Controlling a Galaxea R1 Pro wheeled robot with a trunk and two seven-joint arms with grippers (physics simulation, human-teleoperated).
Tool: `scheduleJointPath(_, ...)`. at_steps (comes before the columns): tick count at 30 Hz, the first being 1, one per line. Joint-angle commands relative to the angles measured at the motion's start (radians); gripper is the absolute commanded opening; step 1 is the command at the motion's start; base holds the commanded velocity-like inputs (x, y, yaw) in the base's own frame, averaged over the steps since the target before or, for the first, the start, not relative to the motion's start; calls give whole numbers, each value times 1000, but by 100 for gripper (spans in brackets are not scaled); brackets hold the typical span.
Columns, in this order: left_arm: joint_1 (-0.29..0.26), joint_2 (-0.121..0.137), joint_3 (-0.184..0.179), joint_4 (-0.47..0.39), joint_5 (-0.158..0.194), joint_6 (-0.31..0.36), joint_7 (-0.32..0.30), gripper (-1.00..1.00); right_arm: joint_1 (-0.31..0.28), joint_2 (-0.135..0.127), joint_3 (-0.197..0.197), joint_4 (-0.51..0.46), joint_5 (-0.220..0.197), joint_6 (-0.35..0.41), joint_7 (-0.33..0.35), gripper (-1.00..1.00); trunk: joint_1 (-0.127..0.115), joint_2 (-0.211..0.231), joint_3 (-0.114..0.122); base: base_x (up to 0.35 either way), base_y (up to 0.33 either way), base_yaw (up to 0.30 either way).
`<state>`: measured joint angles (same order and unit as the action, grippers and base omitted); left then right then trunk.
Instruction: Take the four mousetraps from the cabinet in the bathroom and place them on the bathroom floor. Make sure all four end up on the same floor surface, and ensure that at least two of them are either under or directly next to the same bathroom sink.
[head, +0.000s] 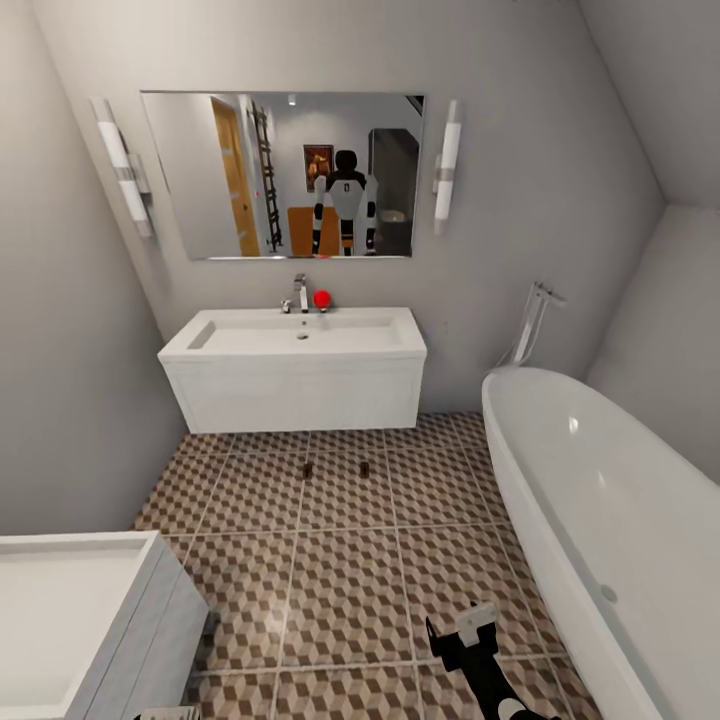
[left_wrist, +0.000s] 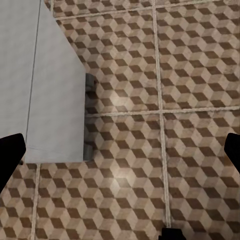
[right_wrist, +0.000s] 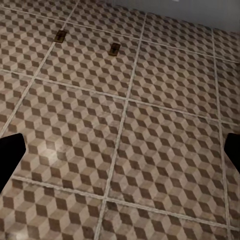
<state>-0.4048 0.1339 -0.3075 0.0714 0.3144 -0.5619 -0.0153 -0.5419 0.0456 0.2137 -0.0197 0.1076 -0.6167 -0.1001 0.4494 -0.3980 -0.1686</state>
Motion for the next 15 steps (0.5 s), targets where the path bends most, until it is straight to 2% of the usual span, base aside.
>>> scheduleJointPath(1,-2,0,-8,4,8,-6,-2,100,-1,0,3,1,10,-2,-10,100,1,-2,0,0,0,0)
scheduleJointPath(15,-2,0,-8,4,8,-6,-2,100,-1,0,2,1,11,-2,-10,100,1,-2,22,0,0,47)
